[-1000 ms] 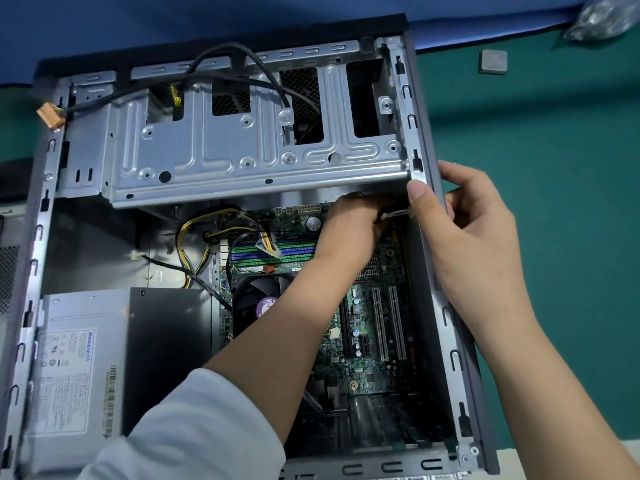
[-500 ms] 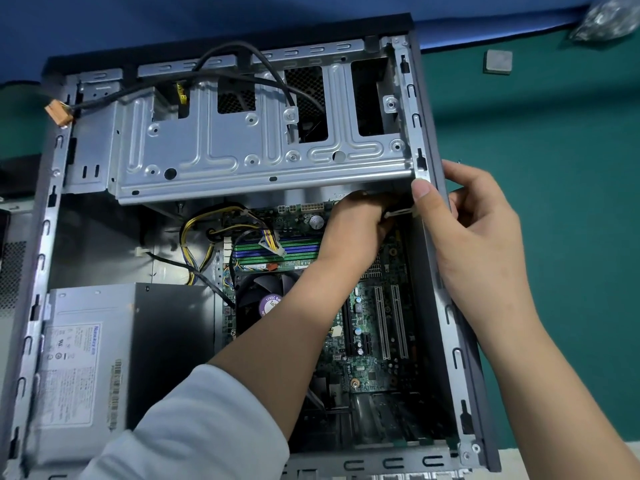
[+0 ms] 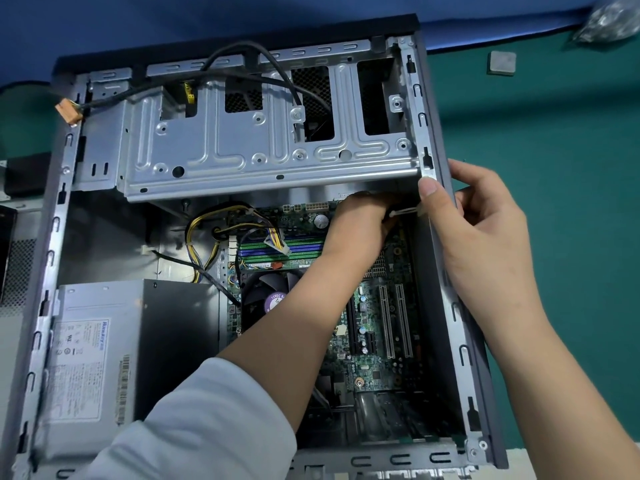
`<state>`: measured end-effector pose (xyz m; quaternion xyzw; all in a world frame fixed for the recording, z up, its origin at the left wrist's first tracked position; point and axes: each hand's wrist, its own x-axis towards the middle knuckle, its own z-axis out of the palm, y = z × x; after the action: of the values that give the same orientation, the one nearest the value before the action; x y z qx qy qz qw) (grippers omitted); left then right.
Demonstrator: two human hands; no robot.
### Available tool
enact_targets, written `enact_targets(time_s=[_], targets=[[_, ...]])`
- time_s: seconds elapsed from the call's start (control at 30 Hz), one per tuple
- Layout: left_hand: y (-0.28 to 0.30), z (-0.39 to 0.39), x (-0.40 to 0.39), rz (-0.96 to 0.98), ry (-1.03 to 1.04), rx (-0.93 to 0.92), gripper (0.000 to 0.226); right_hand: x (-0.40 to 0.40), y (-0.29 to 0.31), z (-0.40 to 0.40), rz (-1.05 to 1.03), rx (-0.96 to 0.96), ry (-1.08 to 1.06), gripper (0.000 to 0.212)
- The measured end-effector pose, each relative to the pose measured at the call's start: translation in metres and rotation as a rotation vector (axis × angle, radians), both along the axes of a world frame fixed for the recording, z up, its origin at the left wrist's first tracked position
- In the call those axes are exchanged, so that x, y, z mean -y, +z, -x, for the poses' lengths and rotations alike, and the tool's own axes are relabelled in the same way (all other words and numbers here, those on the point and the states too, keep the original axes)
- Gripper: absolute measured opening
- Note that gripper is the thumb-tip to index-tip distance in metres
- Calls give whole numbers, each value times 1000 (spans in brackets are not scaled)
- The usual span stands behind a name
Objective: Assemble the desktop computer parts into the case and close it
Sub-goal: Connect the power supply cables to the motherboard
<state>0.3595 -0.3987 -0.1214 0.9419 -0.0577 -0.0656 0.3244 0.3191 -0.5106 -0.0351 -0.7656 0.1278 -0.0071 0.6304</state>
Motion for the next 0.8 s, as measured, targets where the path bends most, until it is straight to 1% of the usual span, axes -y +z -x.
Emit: enact_targets(time_s=[0.07,0.2,0.33,0.43,0.47,0.7,0.8], targets=[[-1,2,1,-22,-12,19,23,0,0,0,1,-2,-3,18],[-5,4,4,-82,15,-49,21,0,0,0,-2,-14,-14,19],[0,2,2,-72,-20,-4,26,0,-1,1,13,-12,-18,19],[3,1,2,-240,-47,10,22,0,-1,1,43,5,-9,19],[4,0,2,-270,-52,12,21,1,-1,1,51,9,-7,20],[3,-1,2,-283,-76,21,27,1,-2,0,80,19,-7,22],[1,-2,1,-271,-76,32,24,1,-2,1,92,25,0,22]])
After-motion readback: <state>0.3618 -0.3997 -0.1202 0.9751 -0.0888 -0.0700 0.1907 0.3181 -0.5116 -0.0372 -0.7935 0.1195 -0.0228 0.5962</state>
